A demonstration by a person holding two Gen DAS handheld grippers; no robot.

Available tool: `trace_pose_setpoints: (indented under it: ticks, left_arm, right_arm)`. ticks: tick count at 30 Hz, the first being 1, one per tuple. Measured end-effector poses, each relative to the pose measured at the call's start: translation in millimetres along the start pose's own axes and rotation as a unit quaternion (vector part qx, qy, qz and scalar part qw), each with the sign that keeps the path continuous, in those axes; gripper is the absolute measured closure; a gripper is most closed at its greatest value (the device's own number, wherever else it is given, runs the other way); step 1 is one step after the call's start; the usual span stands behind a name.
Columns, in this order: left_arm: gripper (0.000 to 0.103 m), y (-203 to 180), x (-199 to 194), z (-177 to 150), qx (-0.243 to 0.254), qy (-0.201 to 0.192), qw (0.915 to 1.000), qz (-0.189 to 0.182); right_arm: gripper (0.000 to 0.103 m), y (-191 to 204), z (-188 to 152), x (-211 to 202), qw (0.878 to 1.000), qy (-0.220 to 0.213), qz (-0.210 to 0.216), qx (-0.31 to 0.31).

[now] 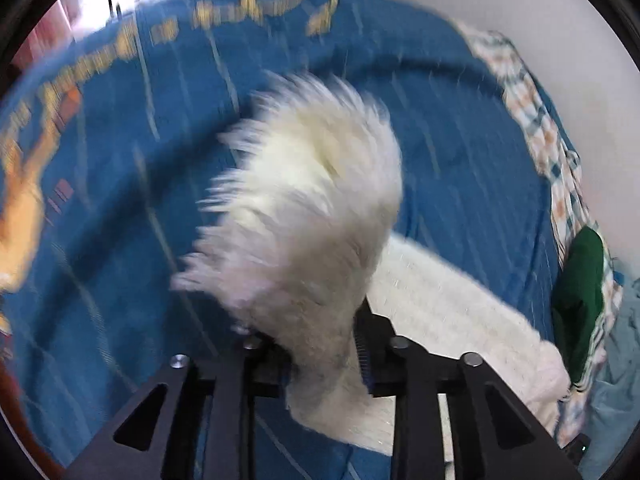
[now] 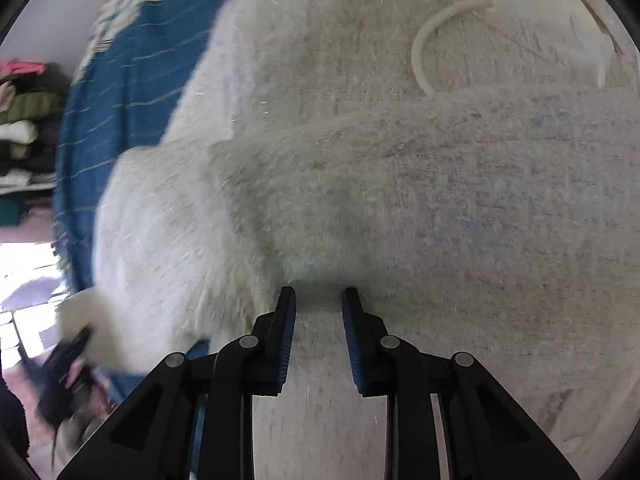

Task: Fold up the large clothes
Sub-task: 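Grasp the other sleeve cuff with the left gripper and lift it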

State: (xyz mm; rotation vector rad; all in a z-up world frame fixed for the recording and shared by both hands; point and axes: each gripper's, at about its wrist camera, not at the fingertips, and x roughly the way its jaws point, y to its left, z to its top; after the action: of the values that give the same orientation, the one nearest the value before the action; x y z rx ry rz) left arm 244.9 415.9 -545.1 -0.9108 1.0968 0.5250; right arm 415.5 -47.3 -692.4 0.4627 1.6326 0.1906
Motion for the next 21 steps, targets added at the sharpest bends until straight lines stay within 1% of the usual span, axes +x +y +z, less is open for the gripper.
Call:
trace_pose_setpoints:
  ticks: [1, 2, 3, 4, 5, 6, 7, 9, 10, 11, 12, 13, 14, 15, 16, 19, 21]
  left_arm:
    - [0.077, 0.2, 4.9, -7.9, -0.008, 0.011, 0.9999, -0.006]
    - [0.077, 3.5, 14.1, -8.7, -0.021, 0.023, 0.9994, -0.012]
    - [0.078, 3.8, 15.1, -15.5, -0.031, 0.022, 0.9992, -0.015]
    - [0.078, 4.2, 11.6, -19.6, -0.039, 0.011, 0.9990, -0.018]
    - [0.080, 3.9, 7.9, -18.3, -0.045, -0.006, 0.9988, -0.018]
    - [0.081, 0.9, 2.5, -16.0, -0.044, -0.022, 0.9988, -0.002]
    - [0.090, -4.5, -4.7, -13.5, -0.033, -0.043, 0.9984, 0.017]
    - [0.092, -23.2, -18.4, -13.0, 0.004, -0.075, 0.9961, 0.046]
    - [0.093, -32.3, -28.4, -14.1, 0.027, -0.091, 0.9936, 0.060]
    - [0.093, -38.2, -38.8, -18.5, 0.049, -0.105, 0.9909, 0.068]
    - [0.094, -47.5, -49.0, -22.0, 0.075, -0.121, 0.9867, 0.079]
    - [0.094, -62.7, -62.0, -25.4, 0.109, -0.139, 0.9794, 0.097]
    - [0.094, -72.2, -70.8, -29.4, 0.131, -0.153, 0.9742, 0.103]
    - [0.094, -85.9, -81.8, -34.9, 0.158, -0.169, 0.9663, 0.112]
    - [0.094, -100.3, -91.4, -40.5, 0.185, -0.181, 0.9577, 0.125]
    - [0.094, -132.6, -110.9, -62.1, 0.240, -0.204, 0.9402, 0.131]
    - [0.095, -149.0, -125.7, -81.3, 0.269, -0.213, 0.9308, 0.127]
  right_arm:
    - [0.057, -6.0, -6.2, -8.2, 1.000, -0.005, 0.003, 0.004]
    - [0.038, -12.0, -12.4, -16.3, 1.000, -0.012, 0.000, 0.008]
    - [0.028, -19.1, -20.3, -26.3, 1.000, -0.025, -0.011, 0.009]
    - [0.026, -22.3, -24.2, -32.4, 0.999, -0.034, -0.028, 0.008]
    - [0.026, -25.4, -29.0, -41.8, 0.997, -0.049, -0.061, 0.003]
    - [0.026, -28.5, -35.5, -50.9, 0.990, -0.069, -0.124, -0.006]
    - [0.026, -30.4, -39.0, -56.5, 0.979, -0.083, -0.186, -0.013]
    - [0.025, -37.1, -45.1, -64.9, 0.953, -0.103, -0.284, -0.018]
    - [0.024, -41.1, -46.8, -66.8, 0.943, -0.110, -0.313, -0.014]
    - [0.021, -44.9, -47.6, -67.5, 0.940, -0.114, -0.321, -0.008]
    - [0.021, -48.3, -48.1, -67.6, 0.939, -0.116, -0.324, -0.003]
    - [0.021, -52.9, -48.5, -66.9, 0.936, -0.117, -0.332, 0.004]
    - [0.021, -54.5, -48.0, -66.0, 0.935, -0.118, -0.335, 0.007]
    - [0.021, -55.0, -47.1, -65.2, 0.935, -0.120, -0.335, 0.010]
    - [0.021, -57.8, -47.3, -65.5, 0.935, -0.123, -0.331, 0.014]
    - [0.021, -60.6, -45.9, -63.4, 0.940, -0.128, -0.316, 0.014]
    - [0.021, -67.1, -41.9, -63.5, 0.946, -0.129, -0.297, 0.013]
